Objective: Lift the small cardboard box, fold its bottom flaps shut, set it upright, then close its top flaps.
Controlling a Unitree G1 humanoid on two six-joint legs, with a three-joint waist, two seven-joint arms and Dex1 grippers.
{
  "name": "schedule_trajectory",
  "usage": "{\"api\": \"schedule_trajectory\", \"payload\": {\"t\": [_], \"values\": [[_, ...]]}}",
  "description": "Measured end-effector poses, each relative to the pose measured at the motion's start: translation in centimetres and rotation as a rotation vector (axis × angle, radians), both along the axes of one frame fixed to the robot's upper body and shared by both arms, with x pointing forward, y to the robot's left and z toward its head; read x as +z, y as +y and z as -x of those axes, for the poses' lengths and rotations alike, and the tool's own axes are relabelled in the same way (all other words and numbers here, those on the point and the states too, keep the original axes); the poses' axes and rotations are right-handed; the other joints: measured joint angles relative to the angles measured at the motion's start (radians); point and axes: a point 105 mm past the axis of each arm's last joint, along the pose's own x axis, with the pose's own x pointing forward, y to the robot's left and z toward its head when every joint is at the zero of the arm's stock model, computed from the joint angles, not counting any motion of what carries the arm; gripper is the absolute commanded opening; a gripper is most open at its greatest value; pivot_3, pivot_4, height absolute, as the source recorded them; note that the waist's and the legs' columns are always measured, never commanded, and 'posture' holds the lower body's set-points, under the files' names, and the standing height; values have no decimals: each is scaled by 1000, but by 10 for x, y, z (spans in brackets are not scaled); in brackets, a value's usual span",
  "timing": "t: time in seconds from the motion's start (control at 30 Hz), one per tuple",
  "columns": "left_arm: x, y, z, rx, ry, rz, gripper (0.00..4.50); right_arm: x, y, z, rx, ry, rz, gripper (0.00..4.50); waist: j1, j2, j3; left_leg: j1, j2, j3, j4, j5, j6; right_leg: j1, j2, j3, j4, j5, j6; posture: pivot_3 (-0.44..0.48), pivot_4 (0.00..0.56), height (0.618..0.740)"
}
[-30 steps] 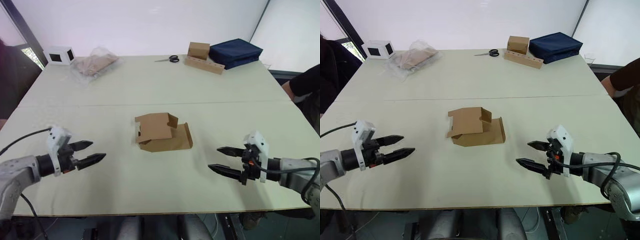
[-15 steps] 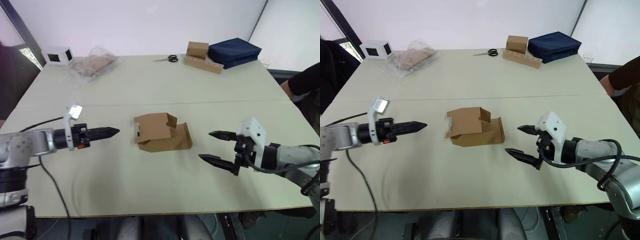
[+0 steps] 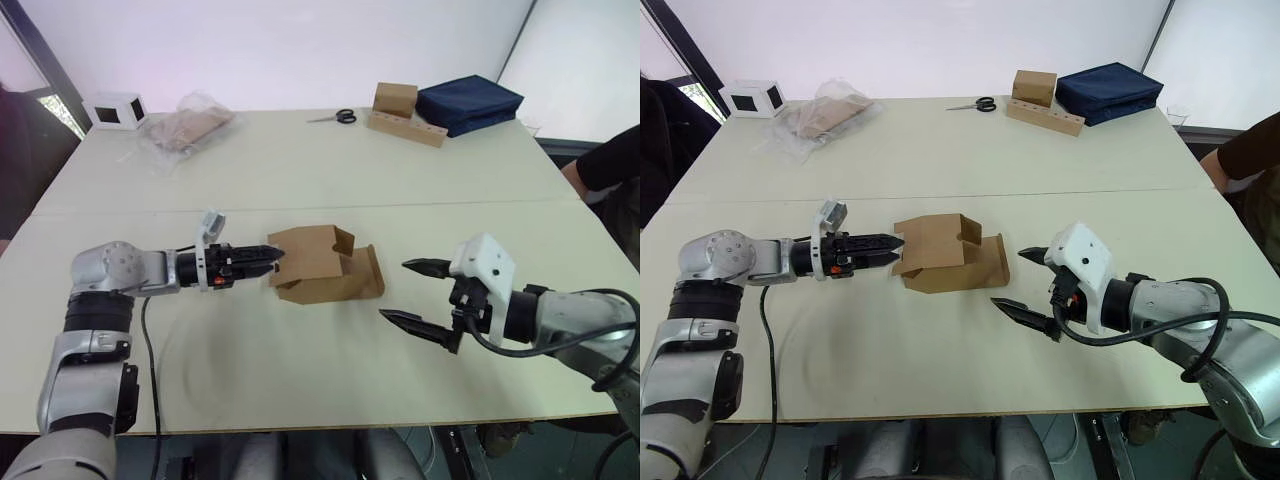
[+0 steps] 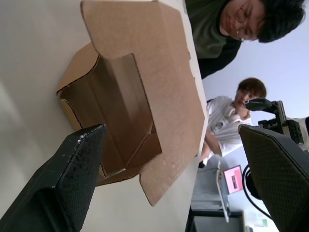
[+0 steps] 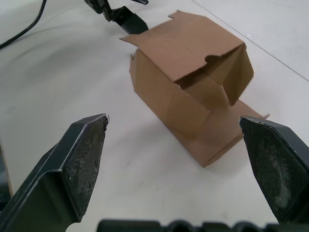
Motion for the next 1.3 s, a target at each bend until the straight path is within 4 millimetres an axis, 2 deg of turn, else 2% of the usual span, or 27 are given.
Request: {"api": "schedule_trajectory", "payload": {"t": [0.17, 0.27, 0.33, 0.73, 0.83, 1.0, 1.3], "values": [[8, -14, -7, -25, -32, 40, 4500, -4, 0, 2, -13, 12, -4, 4456, 2, 0, 0, 0, 0, 0, 1, 0, 0, 0, 0, 0, 0, 0, 0, 0, 150, 740], [8, -18, -10, -28, -51, 39, 3736, -4, 0, 3, -18, 10, -5, 4500, 1, 0, 0, 0, 0, 0, 0, 0, 0, 0, 0, 0, 0, 0, 0, 0, 150, 740], [5, -22, -10, -37, -37, 49, 2914, -5, -1, 2, -27, 11, -7, 4500, 0, 0, 0, 0, 0, 0, 0, 0, 0, 0, 0, 0, 0, 0, 0, 0, 150, 740], [-5, -35, -9, -60, -10, 66, 2914, -4, 3, -1, -26, -5, -20, 4500, 2, 0, 0, 0, 0, 0, 1, 0, 0, 0, 0, 0, 0, 0, 0, 0, 150, 740], [-5, -36, -10, -53, -5, 84, 2092, -6, 4, -1, -27, -4, -18, 4500, 1, 0, 0, 0, 0, 0, 1, 0, 0, 0, 0, 0, 0, 0, 0, 0, 150, 740], [-3, -35, -11, -40, -2, 110, 67, -8, 2, -1, -33, -11, -16, 4500, 1, 0, 0, 0, 0, 0, 1, 0, 0, 0, 0, 0, 0, 0, 0, 0, 150, 740], [4, -36, -9, -62, -15, 138, 26, -14, 0, -1, -38, 5, -33, 4500, 1, 0, 0, 0, 0, 0, 1, 0, 0, 0, 0, 0, 0, 0, 0, 0, 150, 740]]}}
